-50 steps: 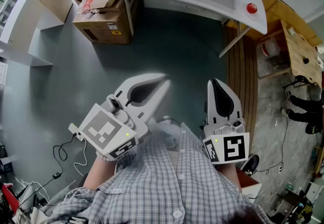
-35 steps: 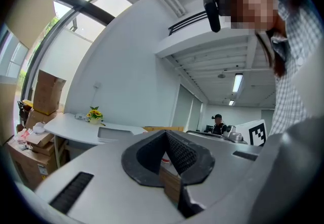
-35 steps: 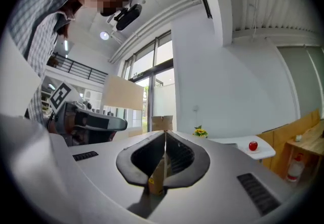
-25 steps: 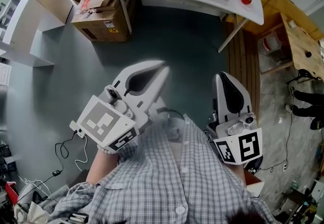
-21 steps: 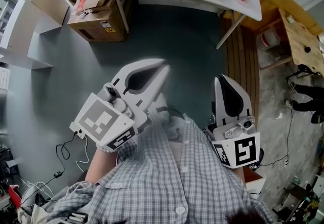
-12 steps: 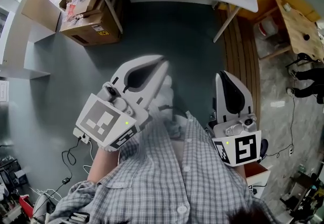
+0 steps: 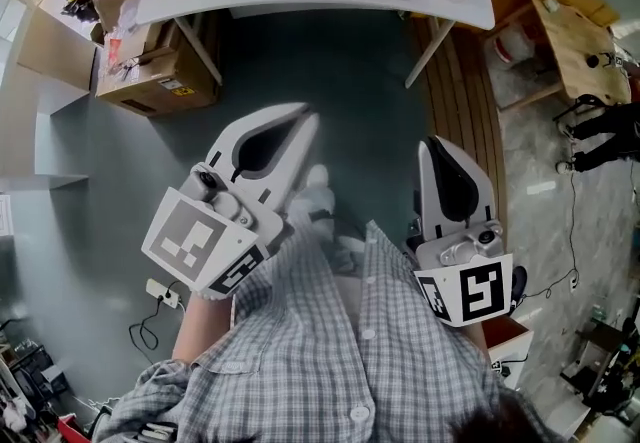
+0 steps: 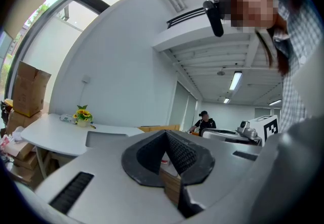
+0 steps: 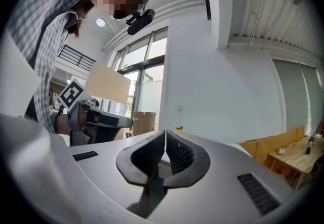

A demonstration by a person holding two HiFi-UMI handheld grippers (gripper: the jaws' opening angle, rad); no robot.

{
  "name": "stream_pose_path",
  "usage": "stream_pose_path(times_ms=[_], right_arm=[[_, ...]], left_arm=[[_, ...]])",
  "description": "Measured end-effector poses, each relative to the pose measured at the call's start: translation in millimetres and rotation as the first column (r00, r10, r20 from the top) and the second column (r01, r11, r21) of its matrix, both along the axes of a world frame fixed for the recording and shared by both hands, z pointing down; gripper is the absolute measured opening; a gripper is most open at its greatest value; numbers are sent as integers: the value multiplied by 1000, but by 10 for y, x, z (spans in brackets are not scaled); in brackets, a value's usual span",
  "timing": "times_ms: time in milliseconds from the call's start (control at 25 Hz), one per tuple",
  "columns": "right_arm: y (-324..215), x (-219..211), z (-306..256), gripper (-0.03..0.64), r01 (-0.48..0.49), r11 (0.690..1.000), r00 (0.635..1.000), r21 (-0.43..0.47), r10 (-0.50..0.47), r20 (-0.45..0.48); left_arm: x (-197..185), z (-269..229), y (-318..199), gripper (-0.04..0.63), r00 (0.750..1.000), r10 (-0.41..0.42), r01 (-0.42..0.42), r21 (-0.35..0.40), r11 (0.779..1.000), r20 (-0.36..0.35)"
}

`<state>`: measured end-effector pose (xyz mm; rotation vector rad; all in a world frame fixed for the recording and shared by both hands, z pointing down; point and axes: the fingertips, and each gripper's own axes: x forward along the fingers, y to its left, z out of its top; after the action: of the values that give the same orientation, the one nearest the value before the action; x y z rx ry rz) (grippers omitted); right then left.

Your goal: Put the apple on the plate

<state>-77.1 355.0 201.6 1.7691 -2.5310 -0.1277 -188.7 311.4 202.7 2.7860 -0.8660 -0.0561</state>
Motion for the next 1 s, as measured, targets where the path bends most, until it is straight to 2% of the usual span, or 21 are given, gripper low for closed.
stream_pose_path(times_ms=[360, 520, 840, 1000], right_arm=[[-646, 331, 10, 25, -150, 988, 988, -18, 150, -42], [-929, 384, 15, 26, -169, 985, 986, -35, 169, -5], [-1417, 432, 50, 26, -177, 984, 984, -23, 177, -20], [-1542, 457, 79, 26, -214, 977, 977, -22, 213, -22]], left_arm=[[167, -31, -678, 9, 1000, 29, -29, 7, 1000, -2], [197, -38, -984, 9, 999, 43, -43, 10, 999, -2], [228, 15, -1472, 9, 999, 38, -38, 24, 999, 2], [191, 37, -1604, 9, 999, 48, -48, 24, 999, 4]])
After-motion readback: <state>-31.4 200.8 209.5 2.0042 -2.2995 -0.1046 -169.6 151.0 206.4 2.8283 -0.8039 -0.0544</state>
